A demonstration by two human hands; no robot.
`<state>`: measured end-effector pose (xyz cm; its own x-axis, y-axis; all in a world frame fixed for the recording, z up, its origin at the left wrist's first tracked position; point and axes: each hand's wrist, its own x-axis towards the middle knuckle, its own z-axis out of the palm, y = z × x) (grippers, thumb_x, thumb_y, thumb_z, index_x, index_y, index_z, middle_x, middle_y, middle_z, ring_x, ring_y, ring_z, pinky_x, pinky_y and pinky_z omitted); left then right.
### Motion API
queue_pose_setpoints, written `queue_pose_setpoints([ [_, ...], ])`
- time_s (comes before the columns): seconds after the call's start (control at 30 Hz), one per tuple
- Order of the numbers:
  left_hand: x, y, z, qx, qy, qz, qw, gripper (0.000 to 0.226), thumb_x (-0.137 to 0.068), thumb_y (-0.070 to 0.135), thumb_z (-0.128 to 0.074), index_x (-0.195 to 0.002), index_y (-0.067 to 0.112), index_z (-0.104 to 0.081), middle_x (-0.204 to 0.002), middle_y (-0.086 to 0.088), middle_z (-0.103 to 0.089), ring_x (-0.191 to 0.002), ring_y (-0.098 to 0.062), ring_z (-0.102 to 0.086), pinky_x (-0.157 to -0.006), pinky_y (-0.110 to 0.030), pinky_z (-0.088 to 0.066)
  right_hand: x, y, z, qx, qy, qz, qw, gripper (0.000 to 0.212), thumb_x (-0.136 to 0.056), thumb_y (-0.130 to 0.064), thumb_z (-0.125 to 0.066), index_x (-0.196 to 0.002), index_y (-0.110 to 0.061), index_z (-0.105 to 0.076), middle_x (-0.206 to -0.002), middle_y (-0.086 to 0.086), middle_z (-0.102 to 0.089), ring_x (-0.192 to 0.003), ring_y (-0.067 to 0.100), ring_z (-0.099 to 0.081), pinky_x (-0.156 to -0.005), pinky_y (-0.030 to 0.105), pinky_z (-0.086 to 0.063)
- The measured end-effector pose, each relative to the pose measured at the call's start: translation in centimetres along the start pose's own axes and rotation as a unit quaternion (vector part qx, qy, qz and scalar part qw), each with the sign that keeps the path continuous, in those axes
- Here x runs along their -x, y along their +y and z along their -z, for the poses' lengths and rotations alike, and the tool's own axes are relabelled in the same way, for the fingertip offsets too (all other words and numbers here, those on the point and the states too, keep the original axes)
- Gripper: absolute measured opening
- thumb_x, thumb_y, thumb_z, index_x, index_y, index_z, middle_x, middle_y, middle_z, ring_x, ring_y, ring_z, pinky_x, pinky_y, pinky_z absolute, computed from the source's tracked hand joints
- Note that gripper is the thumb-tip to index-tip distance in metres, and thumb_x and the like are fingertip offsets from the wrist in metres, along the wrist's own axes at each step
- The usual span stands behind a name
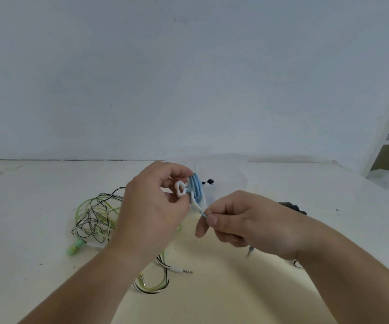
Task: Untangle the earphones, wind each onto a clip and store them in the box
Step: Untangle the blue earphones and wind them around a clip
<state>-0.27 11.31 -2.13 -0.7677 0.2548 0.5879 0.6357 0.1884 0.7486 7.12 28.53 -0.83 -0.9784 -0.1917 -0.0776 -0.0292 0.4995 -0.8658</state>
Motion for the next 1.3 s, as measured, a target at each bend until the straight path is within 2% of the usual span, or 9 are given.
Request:
queue_pose_setpoints([
  [0.1, 0.1, 0.1, -0.1, -0.058, -0.013, -0.058, 0.997, 0.038, -0.075, -0.009, -0.07, -0.092, 0.025, -0.074, -0.09, 0.014, -0.065, -0.086, -0.008, -0.065, -0.07, -0.019, -0.056, 0.2, -0.2, 0.4, 0.016, 0.008, 0.01, 1.0, 0.033, -0.104, -0.025, -0.05, -0.087, -0.011, -0.075, -0.057, -0.006, -0.039, -0.055, 0.015, -0.031, -0.057, 0.029, -0.026],
  [0.23, 0.0, 0.0, 0.2, -0.106, -0.046, -0.089, 0.989, 0.038, -0.073, -0.006, -0.071, -0.093, 0.027, -0.073, -0.092, 0.014, -0.064, -0.086, -0.008, -0.065, -0.074, -0.028, -0.056, 0.6, -0.6, 0.6, 0.016, 0.013, 0.036, 0.999, 0.034, -0.103, -0.025, -0.052, -0.082, -0.009, -0.073, -0.056, -0.003, -0.04, -0.055, 0.015, -0.033, -0.055, 0.027, -0.029],
  [0.4, 0.2, 0.1, 0.1, -0.135, -0.099, -0.113, 0.979, 0.044, -0.07, -0.005, -0.07, -0.095, 0.031, -0.071, -0.092, 0.017, -0.064, -0.084, -0.006, -0.063, -0.071, -0.027, -0.054, 0.6, -0.9, 0.5, 0.034, 0.04, 0.046, 0.998, 0.032, -0.101, -0.025, -0.053, -0.08, -0.012, -0.073, -0.06, 0.005, -0.044, -0.058, 0.02, -0.04, -0.059, 0.034, -0.033],
  [0.53, 0.2, 0.2, 0.0, -0.122, -0.097, -0.096, 0.983, 0.046, -0.07, -0.006, -0.069, -0.097, 0.031, -0.071, -0.09, 0.016, -0.065, -0.085, -0.008, -0.063, -0.073, -0.025, -0.053, 0.5, -0.7, 0.9, 0.011, 0.096, 0.019, 0.995, 0.033, -0.101, -0.02, -0.053, -0.077, -0.007, -0.071, -0.055, -0.002, -0.04, -0.053, 0.014, -0.035, -0.057, 0.031, -0.031],
  [0.63, 0.1, 0.3, 0.4, -0.103, -0.09, -0.062, 0.989, 0.048, -0.07, -0.007, -0.068, -0.097, 0.032, -0.071, -0.087, 0.016, -0.066, -0.083, -0.008, -0.065, -0.073, -0.023, -0.055, 0.7, -1.0, 1.0, 0.0, 0.097, 0.02, 0.995, 0.034, -0.101, -0.017, -0.053, -0.074, -0.008, -0.071, -0.055, -0.001, -0.037, -0.053, 0.015, -0.032, -0.055, 0.028, -0.029],
  [0.73, 0.1, 0.5, 0.7, -0.088, -0.107, -0.018, 0.99, 0.049, -0.072, -0.008, -0.067, -0.095, 0.034, -0.07, -0.086, 0.022, -0.064, -0.074, -0.005, -0.066, -0.065, -0.011, -0.05, 0.9, -1.5, 1.0, 0.0, 0.107, 0.021, 0.994, 0.034, -0.099, -0.015, -0.054, -0.07, -0.007, -0.07, -0.055, 0.002, -0.038, -0.053, 0.016, -0.033, -0.056, 0.03, -0.029],
  [0.83, 0.0, 0.5, 0.9, -0.066, -0.129, 0.02, 0.989, 0.047, -0.073, -0.009, -0.066, -0.093, 0.034, -0.071, -0.083, 0.023, -0.065, -0.069, -0.004, -0.067, -0.062, -0.008, -0.048, 0.9, -1.6, 1.2, 0.001, 0.125, 0.012, 0.992, 0.034, -0.097, -0.014, -0.055, -0.067, -0.008, -0.07, -0.054, 0.004, -0.037, -0.05, 0.015, -0.032, -0.058, 0.033, -0.029],
  [1.17, -0.3, 0.2, 1.2, -0.014, -0.181, 0.042, 0.983, 0.047, -0.076, -0.011, -0.067, -0.092, 0.033, -0.072, -0.084, 0.01, -0.069, -0.074, -0.012, -0.069, -0.073, -0.026, -0.058, 1.2, -1.8, 1.5, 0.004, 0.169, 0.007, 0.986, 0.033, -0.091, -0.011, -0.055, -0.061, -0.001, -0.062, -0.052, 0.007, -0.031, -0.052, 0.02, -0.025, -0.051, 0.03, -0.021],
  [1.3, 0.0, 0.0, 0.8, -0.05, -0.15, 0.032, 0.987, 0.041, -0.075, -0.004, -0.071, -0.091, 0.034, -0.071, -0.08, 0.02, -0.067, -0.061, -0.001, -0.064, -0.061, -0.01, -0.048, 1.3, -1.5, 1.5, 0.006, 0.109, 0.036, 0.993, 0.028, -0.087, -0.02, -0.06, -0.062, -0.009, -0.066, -0.051, 0.004, -0.041, -0.05, 0.017, -0.036, -0.054, 0.029, -0.031],
])
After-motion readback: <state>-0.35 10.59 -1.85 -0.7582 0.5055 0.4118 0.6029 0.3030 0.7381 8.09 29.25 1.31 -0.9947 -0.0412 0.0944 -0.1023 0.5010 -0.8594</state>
